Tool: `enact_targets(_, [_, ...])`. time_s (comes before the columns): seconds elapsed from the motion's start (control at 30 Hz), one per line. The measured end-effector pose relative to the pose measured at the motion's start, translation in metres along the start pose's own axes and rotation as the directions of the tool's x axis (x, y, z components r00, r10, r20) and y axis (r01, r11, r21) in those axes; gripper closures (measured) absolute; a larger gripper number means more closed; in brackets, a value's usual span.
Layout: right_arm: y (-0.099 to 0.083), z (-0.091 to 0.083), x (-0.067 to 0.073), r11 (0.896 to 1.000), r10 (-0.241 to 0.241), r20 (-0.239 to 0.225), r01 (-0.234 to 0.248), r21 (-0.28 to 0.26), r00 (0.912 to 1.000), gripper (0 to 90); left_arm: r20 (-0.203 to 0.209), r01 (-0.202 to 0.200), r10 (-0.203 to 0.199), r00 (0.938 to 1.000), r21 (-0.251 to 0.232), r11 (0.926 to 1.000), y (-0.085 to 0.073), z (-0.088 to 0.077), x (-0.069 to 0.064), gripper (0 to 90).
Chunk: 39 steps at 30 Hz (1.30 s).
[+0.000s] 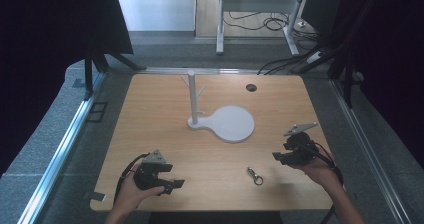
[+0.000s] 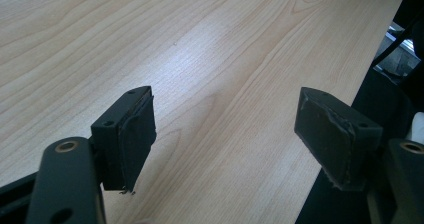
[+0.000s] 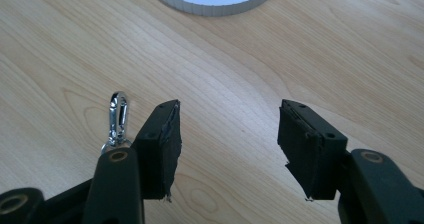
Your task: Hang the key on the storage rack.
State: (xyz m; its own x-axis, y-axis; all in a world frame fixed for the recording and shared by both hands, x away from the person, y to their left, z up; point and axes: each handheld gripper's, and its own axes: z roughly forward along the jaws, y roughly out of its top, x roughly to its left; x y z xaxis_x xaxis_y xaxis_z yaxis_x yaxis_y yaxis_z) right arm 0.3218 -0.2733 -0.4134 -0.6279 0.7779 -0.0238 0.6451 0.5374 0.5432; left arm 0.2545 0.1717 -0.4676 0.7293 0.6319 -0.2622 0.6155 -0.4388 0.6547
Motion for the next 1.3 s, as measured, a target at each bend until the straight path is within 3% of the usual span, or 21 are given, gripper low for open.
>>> enact_targets(0.43, [0.016,0.010,0.021,0.995,-0.075,-0.041,0.078,0.057,0.9963,46.1,0.001,0.003,-0.003,1.0000,-0.006,1.0000,0.000,-0.002,0.001,24.8])
enact_targets(0.8, [0.016,0.016,0.031,0.990,-0.083,-0.067,0.089,0.108,0.9944,48.1,-0.006,0.007,-0.007,1.0000,-0.001,1.0000,-0.001,-0.002,0.002,24.8])
enact_targets(0.83, [0.016,0.019,0.035,0.988,-0.093,-0.074,0.101,0.118,0.9930,48.3,-0.022,0.007,-0.007,0.9997,0.006,1.0000,-0.001,-0.002,0.002,24.8])
enact_targets(1.3, [0.014,0.039,0.050,0.973,-0.110,-0.131,0.133,0.187,0.9853,51.7,-0.022,0.005,-0.005,0.9997,0.004,1.0000,-0.001,-0.002,0.002,24.7])
